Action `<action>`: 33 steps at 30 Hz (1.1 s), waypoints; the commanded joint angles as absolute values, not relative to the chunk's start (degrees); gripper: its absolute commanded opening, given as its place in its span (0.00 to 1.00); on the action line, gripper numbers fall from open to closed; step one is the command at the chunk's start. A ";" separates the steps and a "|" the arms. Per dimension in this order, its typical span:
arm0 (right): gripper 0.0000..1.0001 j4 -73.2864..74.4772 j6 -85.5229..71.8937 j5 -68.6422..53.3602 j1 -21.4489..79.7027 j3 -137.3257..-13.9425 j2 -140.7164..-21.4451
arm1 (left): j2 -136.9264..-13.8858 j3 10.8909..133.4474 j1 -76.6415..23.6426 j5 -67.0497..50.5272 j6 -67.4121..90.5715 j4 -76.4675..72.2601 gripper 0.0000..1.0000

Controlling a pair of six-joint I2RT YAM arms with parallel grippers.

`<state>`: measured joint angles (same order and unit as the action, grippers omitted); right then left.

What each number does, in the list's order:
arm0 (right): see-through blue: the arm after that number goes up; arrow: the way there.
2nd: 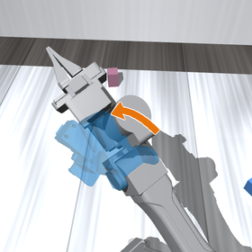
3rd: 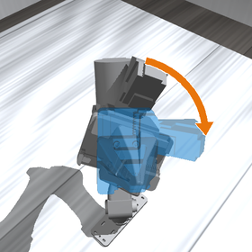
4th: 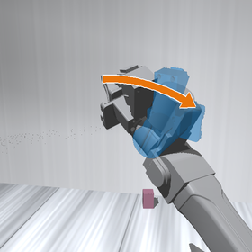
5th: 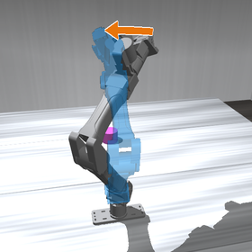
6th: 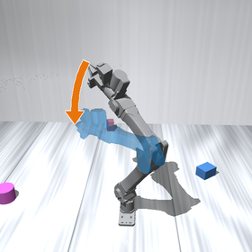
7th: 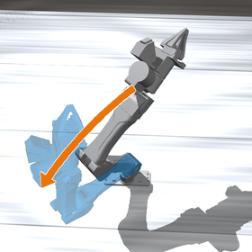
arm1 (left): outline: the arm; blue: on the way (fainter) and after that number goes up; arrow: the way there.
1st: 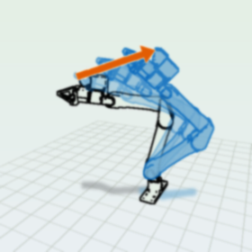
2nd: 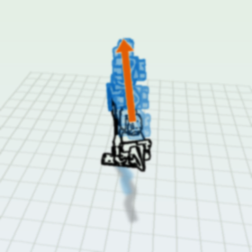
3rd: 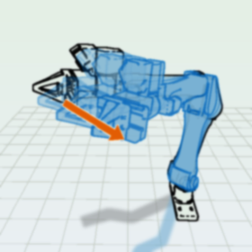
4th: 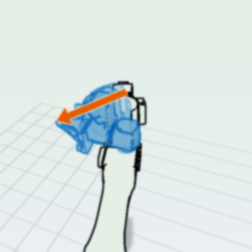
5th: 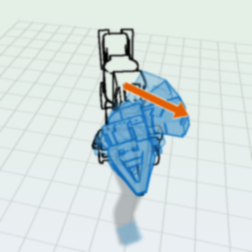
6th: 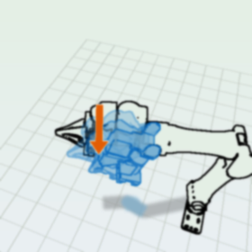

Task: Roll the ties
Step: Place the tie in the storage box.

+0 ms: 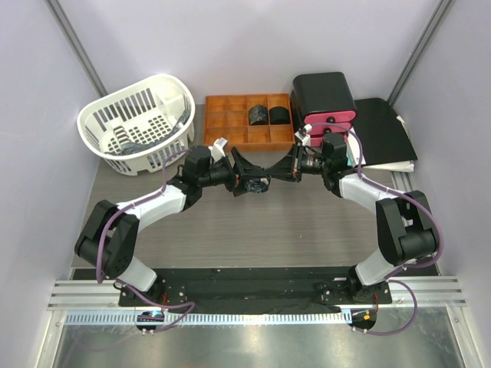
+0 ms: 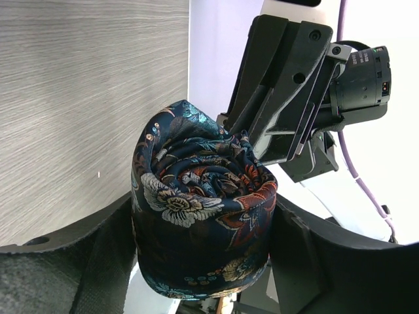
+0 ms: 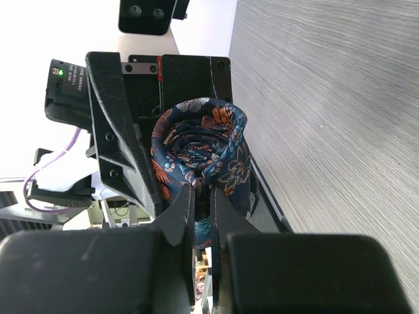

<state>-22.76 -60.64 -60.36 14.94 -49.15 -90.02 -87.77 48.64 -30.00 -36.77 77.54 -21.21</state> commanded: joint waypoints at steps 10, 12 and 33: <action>0.01 -29.36 -64.60 -62.05 15.47 -50.01 -90.88 | -87.71 47.72 -30.23 -38.50 78.14 -25.05 0.28; 0.01 -29.36 -64.86 -62.05 15.56 -50.10 -91.23 | -87.54 47.46 -30.23 -38.50 77.87 -25.05 0.22; 0.61 -12.23 -53.37 -61.09 14.59 -55.54 -92.55 | -86.48 51.41 -27.95 -38.93 66.46 -17.06 0.00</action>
